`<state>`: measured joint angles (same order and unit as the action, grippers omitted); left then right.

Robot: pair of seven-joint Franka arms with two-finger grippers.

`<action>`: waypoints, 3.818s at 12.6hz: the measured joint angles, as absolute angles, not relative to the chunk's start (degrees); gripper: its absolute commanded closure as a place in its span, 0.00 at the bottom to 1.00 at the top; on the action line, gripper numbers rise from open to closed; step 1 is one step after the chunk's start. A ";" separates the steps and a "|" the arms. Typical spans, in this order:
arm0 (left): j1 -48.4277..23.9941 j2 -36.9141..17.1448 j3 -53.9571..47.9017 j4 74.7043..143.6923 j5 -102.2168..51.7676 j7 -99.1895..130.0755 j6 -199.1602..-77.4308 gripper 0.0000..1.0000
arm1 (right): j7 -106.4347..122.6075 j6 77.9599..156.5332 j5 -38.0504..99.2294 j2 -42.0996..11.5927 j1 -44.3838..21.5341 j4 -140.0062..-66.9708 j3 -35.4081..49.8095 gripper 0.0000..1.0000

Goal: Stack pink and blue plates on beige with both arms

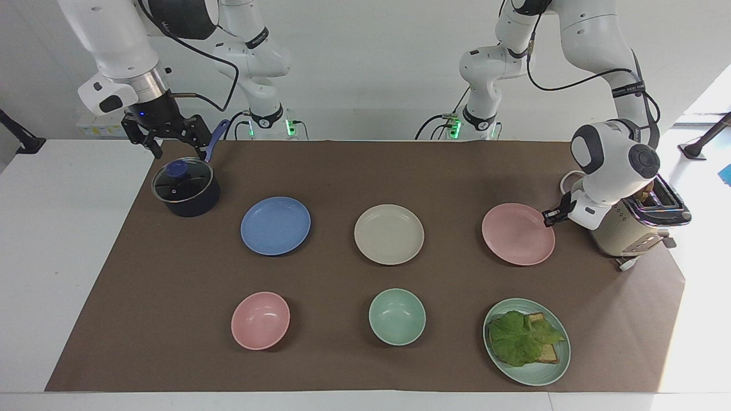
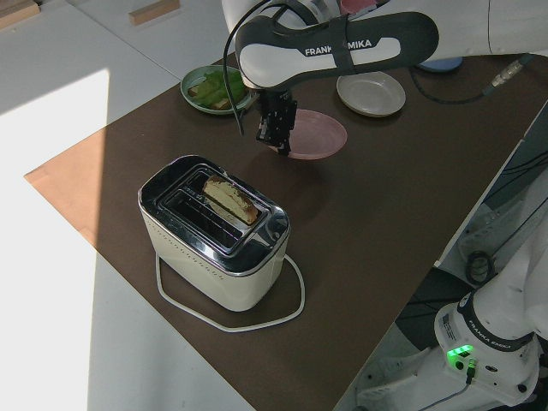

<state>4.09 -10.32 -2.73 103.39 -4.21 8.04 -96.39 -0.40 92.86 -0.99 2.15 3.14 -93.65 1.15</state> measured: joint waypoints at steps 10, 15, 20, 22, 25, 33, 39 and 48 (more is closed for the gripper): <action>-21.71 -11.69 -3.71 112.17 -14.06 25.26 -115.75 0.86 | -0.41 93.25 -0.99 2.15 3.13 -93.76 1.18 0.00; -23.43 -11.26 -3.45 112.23 -15.07 25.55 -116.57 0.00 | -0.41 93.25 -0.99 2.15 3.13 -93.82 1.18 0.00; -17.78 -11.12 -1.85 110.94 -12.95 24.25 -116.15 0.00 | -0.41 96.21 -0.99 2.16 3.13 -96.16 1.18 0.00; -11.51 -10.67 -1.52 107.88 -9.49 18.72 -113.56 0.00 | -0.41 99.08 -0.99 2.12 3.14 -98.96 1.18 0.00; -4.66 -8.84 -1.29 103.27 -5.46 6.67 -111.19 0.00 | -0.41 103.30 -0.99 1.88 3.13 -104.68 1.18 0.00; -3.16 -1.85 -0.61 96.53 -4.62 3.73 -102.96 0.00 | -0.40 120.80 -0.90 0.84 -0.12 -122.95 1.48 0.00; -3.16 -2.05 -0.61 96.55 -4.62 3.73 -102.92 0.00 | -0.42 127.51 1.59 -0.74 -0.27 -128.53 1.47 0.09; -3.14 -2.05 -0.25 96.55 -4.51 3.73 -99.02 0.00 | -0.18 135.37 6.19 -2.63 0.51 -133.96 1.17 0.50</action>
